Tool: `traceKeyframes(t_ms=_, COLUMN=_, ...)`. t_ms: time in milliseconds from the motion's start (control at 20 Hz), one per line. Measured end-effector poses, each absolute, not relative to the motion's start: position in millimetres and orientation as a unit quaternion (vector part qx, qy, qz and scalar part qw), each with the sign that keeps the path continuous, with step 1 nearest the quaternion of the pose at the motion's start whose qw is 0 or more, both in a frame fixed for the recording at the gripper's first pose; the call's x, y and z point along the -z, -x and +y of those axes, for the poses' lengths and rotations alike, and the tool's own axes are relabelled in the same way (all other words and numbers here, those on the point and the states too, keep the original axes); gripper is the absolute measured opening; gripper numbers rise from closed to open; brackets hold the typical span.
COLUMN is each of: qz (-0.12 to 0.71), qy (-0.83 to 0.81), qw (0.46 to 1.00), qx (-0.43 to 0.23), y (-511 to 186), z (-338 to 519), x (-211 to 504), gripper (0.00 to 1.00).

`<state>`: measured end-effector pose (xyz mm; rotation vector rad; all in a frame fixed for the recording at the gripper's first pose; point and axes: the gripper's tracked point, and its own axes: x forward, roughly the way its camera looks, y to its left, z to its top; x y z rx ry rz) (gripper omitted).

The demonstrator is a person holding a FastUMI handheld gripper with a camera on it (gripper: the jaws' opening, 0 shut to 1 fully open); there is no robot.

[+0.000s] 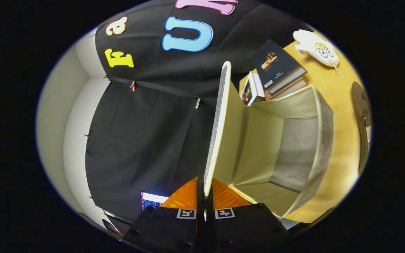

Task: Open the storage box then place both shoes into the box .Put the left shoe in first, then the right shoe, with the right side of both shoes facing outward in a uniform manner.

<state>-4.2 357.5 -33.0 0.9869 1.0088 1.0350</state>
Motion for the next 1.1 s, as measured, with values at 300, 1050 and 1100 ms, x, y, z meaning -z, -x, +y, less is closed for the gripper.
traceKeyframes(t_ms=300, qz=0.451, qy=-0.407, qw=0.630, qx=-0.484, y=14.2, z=417.4, x=15.0, gripper=0.05)
traceKeyframes(t_ms=1050, qz=0.496, qy=-0.342, qw=0.632, qx=-0.488, y=22.6, z=560.1, x=42.7, gripper=0.05)
traceKeyframes(t_ms=1100, qz=0.498, qy=-0.343, qw=0.632, qx=-0.485, y=21.5, z=563.0, x=44.8, gripper=0.05)
